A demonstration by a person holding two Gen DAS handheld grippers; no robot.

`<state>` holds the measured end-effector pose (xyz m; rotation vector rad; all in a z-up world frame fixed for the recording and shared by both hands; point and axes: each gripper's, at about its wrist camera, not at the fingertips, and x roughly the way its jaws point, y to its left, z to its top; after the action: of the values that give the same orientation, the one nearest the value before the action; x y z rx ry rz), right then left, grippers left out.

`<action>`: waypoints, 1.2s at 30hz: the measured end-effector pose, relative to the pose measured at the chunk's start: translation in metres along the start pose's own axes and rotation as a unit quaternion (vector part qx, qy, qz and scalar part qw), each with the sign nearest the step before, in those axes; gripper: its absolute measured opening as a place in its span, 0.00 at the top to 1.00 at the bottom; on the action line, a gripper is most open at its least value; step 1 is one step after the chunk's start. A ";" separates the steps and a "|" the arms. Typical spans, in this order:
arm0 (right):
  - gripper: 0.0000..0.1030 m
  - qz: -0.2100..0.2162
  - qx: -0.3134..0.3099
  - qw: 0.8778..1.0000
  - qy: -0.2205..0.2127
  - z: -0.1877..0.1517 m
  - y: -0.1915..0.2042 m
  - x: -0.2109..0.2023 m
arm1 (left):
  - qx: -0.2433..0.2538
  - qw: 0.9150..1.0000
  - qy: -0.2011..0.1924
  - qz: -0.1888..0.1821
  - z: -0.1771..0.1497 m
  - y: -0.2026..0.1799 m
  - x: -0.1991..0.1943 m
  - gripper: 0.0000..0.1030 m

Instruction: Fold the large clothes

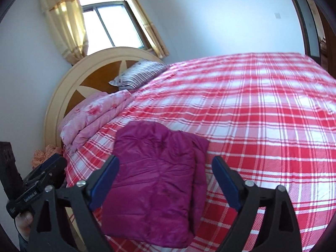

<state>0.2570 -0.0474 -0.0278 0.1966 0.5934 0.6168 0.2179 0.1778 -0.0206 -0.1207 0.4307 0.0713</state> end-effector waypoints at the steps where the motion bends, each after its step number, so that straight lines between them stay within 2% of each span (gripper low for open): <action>1: 0.07 0.000 -0.002 1.000 -0.003 0.001 0.002 -0.003 | 0.001 1.000 -0.001 -0.001 0.001 -0.001 -0.001 0.17; 9: 0.07 -0.012 -0.013 1.000 -0.020 0.001 0.013 -0.021 | -0.003 1.000 -0.004 -0.005 0.001 0.000 -0.002 0.17; 14: 0.00 -0.020 -0.021 0.999 -0.031 0.000 0.017 -0.026 | -0.005 1.000 -0.006 -0.005 0.001 -0.001 -0.005 0.17; 36: 0.00 -0.014 -0.017 0.999 -0.028 -0.004 0.018 -0.027 | -0.005 1.000 -0.002 -0.006 -0.001 -0.003 -0.003 0.17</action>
<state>0.2284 -0.0490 -0.0129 0.1726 0.5293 0.5930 0.2156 0.1744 -0.0200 -0.1321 0.4252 0.0624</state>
